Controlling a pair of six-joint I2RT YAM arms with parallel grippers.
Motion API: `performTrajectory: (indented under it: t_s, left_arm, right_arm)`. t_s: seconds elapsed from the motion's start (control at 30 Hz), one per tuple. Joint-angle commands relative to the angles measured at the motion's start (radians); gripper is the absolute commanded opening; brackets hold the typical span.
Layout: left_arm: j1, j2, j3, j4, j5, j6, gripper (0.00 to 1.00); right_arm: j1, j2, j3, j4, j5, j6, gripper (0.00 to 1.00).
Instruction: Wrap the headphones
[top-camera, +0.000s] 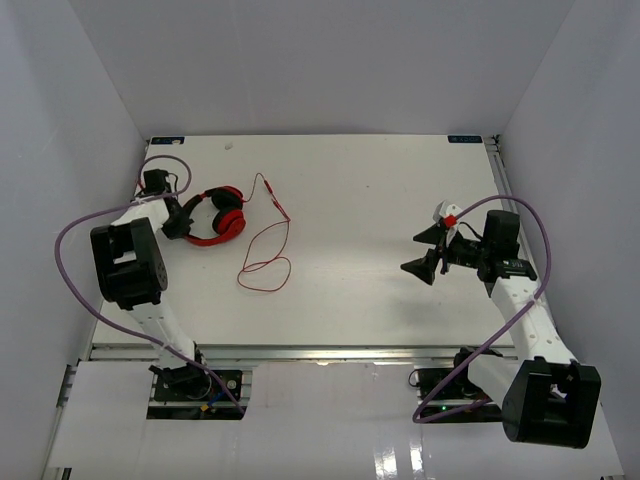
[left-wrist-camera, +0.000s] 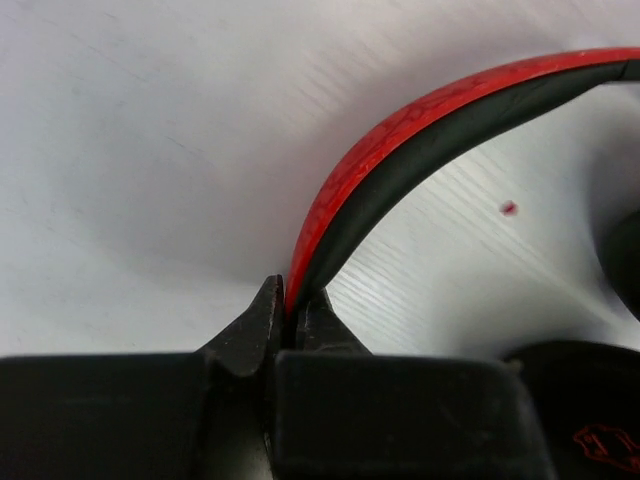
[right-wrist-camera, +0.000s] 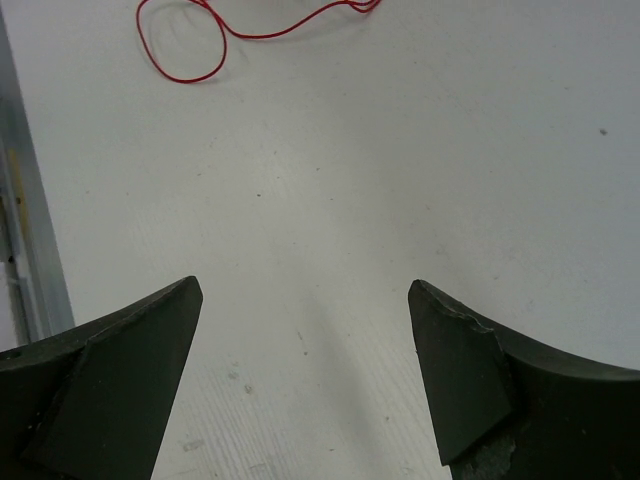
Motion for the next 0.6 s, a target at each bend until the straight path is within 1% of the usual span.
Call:
performTrajectory:
  t_s: [0.0, 0.07, 0.13, 0.17, 0.23, 0.3, 0.37, 0.47, 0.57]
  left_arm:
    - [-0.074, -0.230, -0.027, 0.006, 0.201, 0.031, 0.00]
    - [-0.090, -0.310, -0.049, 0.005, 0.315, 0.011, 0.00]
    - [-0.107, -0.399, -0.079, 0.010, 0.404, -0.025, 0.00]
    - [-0.122, -0.454, -0.097, 0.013, 0.453, -0.054, 0.00]
    - [-0.146, -0.523, -0.127, 0.034, 0.522, -0.109, 0.00]
    - [-0.193, -0.581, -0.151, 0.054, 0.575, -0.161, 0.00]
    - [-0.249, -0.620, -0.158, 0.064, 0.603, -0.205, 0.00]
    - [-0.314, -0.661, -0.147, 0.079, 0.627, -0.264, 0.00]
    - [-0.384, -0.692, -0.117, 0.085, 0.632, -0.317, 0.00]
  right_arm:
    - [0.079, -0.028, 0.009, -0.058, -0.081, -0.264, 0.90]
    - [0.121, -0.047, 0.007, 0.057, 0.003, -0.260, 0.90]
    - [0.147, 0.022, 0.087, 0.197, 0.112, 0.008, 0.90]
    - [0.172, 0.039, 0.104, 0.305, 0.207, 0.084, 0.90]
    - [0.216, 0.080, 0.141, 0.383, 0.265, 0.262, 0.90]
    - [0.256, 0.114, 0.154, 0.509, 0.224, 0.428, 0.90]
    - [0.287, 0.158, 0.168, 0.611, 0.202, 0.543, 0.90]
    - [0.325, 0.225, 0.213, 0.695, 0.181, 0.640, 0.90]
    - [0.375, 0.275, 0.255, 0.710, 0.207, 0.650, 0.90]
